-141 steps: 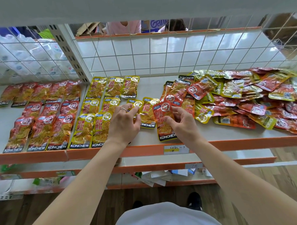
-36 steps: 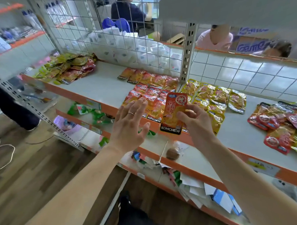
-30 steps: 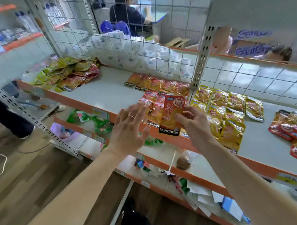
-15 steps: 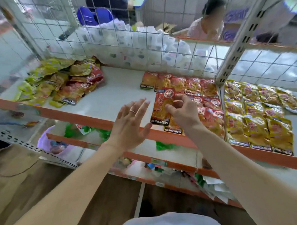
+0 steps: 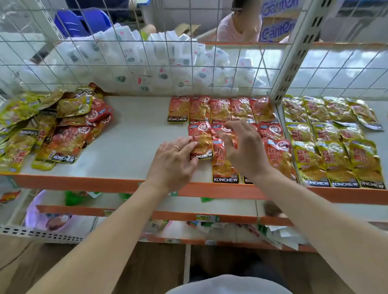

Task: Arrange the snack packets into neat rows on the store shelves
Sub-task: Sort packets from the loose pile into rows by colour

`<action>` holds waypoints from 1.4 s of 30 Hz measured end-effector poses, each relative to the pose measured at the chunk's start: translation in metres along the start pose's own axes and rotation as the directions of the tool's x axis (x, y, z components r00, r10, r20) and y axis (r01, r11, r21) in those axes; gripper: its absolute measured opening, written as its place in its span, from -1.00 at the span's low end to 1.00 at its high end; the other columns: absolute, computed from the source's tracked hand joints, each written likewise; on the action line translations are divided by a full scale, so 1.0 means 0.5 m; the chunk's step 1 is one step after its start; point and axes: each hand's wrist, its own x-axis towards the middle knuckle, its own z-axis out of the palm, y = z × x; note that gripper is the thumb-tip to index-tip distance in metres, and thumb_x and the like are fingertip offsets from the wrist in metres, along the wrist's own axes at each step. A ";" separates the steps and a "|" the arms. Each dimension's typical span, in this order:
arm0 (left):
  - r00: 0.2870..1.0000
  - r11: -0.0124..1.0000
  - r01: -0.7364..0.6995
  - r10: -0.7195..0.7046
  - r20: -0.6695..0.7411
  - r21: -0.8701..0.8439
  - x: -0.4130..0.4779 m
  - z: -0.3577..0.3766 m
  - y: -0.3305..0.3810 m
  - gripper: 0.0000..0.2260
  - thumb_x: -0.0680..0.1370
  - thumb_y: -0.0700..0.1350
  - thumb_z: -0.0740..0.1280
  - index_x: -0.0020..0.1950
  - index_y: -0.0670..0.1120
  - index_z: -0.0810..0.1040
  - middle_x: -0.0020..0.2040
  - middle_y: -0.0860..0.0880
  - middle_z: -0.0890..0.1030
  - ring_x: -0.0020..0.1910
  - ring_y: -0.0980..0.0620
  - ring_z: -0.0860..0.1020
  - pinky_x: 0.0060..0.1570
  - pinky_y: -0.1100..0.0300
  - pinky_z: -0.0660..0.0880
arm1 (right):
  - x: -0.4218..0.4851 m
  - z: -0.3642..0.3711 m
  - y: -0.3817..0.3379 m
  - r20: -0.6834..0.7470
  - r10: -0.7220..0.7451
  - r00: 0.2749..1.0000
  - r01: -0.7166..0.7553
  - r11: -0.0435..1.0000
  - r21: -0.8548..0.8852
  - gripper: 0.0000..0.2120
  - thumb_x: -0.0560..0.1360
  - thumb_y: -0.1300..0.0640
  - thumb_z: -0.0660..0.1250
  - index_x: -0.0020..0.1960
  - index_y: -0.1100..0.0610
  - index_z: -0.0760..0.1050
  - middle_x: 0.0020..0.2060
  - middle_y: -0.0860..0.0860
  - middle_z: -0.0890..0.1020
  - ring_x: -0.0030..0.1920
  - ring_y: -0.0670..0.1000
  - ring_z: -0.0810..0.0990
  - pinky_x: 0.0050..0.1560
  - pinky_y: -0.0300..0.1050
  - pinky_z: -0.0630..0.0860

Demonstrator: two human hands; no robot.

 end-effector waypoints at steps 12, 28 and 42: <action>0.999 0.998 -0.044 0.043 0.024 0.038 0.018 0.013 -0.008 -0.52 0.56 0.15 0.08 0.46 0.20 0.45 0.56 0.04 0.31 0.49 -0.05 0.32 0.47 -0.15 0.20 | -0.079 0.001 0.044 0.307 -0.063 0.950 0.175 0.919 -0.354 -0.44 0.56 -0.21 0.13 0.46 0.03 0.41 0.47 0.01 0.42 0.52 0.05 0.26 0.54 0.16 0.07; 0.998 0.991 -0.004 -0.005 0.063 0.137 0.014 0.021 0.001 -0.49 0.63 0.18 0.00 0.60 0.22 0.11 0.65 0.04 0.04 0.61 -0.05 0.03 0.56 -0.11 -0.08 | -0.080 0.004 0.042 0.268 -0.051 0.962 0.153 0.913 -0.379 -0.45 0.55 -0.22 0.14 0.47 -0.01 0.38 0.45 0.01 0.44 0.50 0.06 0.30 0.53 0.16 0.00; 1.000 0.991 -0.002 0.004 -0.015 0.134 0.007 0.019 0.006 -0.47 0.57 0.18 0.07 0.54 0.14 0.33 0.59 -0.02 0.27 0.56 -0.05 0.19 0.54 -0.12 0.01 | -0.074 0.000 0.038 0.318 -0.016 0.948 0.131 0.930 -0.344 -0.46 0.55 -0.21 0.17 0.44 0.01 0.30 0.51 -0.03 0.31 0.55 0.03 0.19 0.47 0.26 -0.08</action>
